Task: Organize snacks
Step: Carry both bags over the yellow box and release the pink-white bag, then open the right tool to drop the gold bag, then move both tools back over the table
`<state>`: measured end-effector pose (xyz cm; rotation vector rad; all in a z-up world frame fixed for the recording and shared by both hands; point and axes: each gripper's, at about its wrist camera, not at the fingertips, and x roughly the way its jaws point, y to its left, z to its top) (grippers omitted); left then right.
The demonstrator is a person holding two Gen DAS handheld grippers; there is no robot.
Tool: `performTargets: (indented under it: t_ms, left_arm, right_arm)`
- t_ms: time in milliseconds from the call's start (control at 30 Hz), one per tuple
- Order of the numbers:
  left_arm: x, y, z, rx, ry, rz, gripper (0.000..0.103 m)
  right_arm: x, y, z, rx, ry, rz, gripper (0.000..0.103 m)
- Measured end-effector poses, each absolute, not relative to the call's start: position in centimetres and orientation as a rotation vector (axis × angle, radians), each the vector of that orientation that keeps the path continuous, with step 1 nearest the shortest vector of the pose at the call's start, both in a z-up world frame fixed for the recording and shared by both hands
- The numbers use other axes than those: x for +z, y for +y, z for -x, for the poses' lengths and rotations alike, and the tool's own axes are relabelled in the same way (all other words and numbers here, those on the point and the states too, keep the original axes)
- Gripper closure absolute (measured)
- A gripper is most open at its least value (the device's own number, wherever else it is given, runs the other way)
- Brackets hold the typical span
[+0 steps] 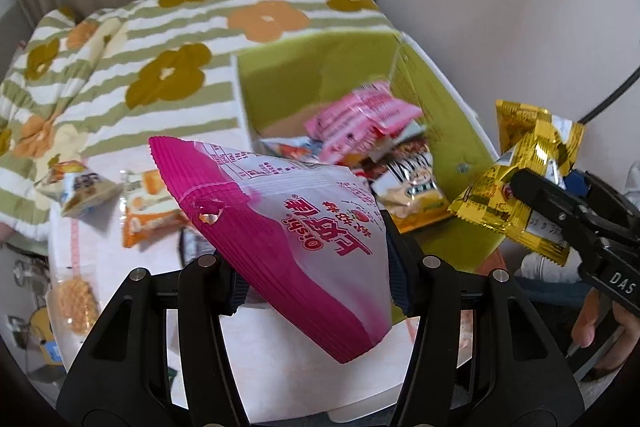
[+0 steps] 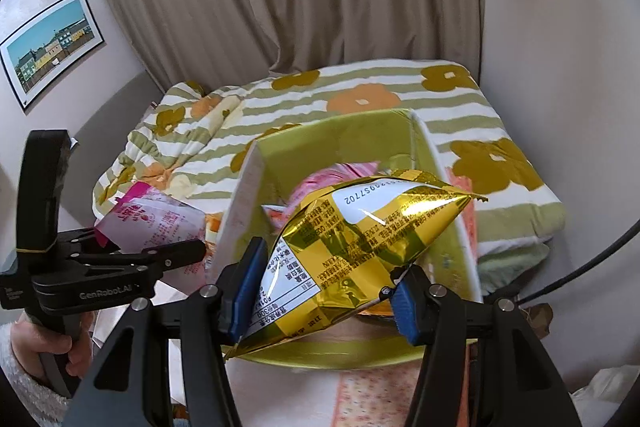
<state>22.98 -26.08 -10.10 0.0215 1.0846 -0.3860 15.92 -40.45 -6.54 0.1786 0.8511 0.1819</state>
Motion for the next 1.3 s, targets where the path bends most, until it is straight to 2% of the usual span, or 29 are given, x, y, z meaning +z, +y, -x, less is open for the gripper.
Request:
performTargets:
  t_ms: [167, 267, 333, 367, 400, 1000, 1033, 1100, 1133, 1300]
  left_arm:
    - [-12.2, -28.3, -23.7, -0.448, 1.166, -0.074, 0.051]
    - [-13.1, -28.6, -24.0, -0.495, 1.214, -0.063, 0.043]
    - [-13.0, -28.8, -23.9, -0.511, 1.209, -0.069, 0.021]
    - [-12.8, -28.9, -23.8, -0.505, 1.194, -0.08, 0.003]
    - [-12.6, -29.0, -23.7, -0.5, 1.18, -0.086, 0.0]
    - [-10.6, -22.7, -23.5, -0.371, 1.103, -0.003, 0.0]
    - [-10.5, -22.4, -23.4, -0.364, 1.099, -0.002, 0.0]
    - [-10.4, -22.1, -23.1, -0.354, 1.094, 0.0, 0.0]
    - [-10.3, -21.8, -23.0, -0.347, 1.09, 0.002, 0.0]
    - [-10.2, -20.5, -22.0, -0.314, 1.075, 0.023, 0.0]
  right_arm:
    - [-7.4, -42.6, -15.8, 0.157, 0.879, -0.208, 0.05]
    - [-7.5, -43.3, -16.1, 0.156, 0.887, -0.213, 0.05]
    - [-7.7, -43.6, -16.3, 0.158, 0.891, -0.208, 0.05]
    - [-7.8, -43.8, -16.4, 0.158, 0.892, -0.209, 0.05]
    - [-7.9, -43.8, -16.5, 0.16, 0.893, -0.211, 0.05]
    - [-10.6, -41.9, -17.7, 0.209, 0.981, -0.173, 0.049]
    - [-10.7, -41.8, -17.7, 0.207, 0.98, -0.17, 0.046]
    - [-10.6, -41.7, -17.6, 0.193, 0.961, -0.163, 0.025]
    - [-10.5, -41.7, -17.6, 0.193, 0.955, -0.162, 0.002]
    - [-10.2, -42.1, -16.6, 0.21, 0.902, -0.182, 0.0]
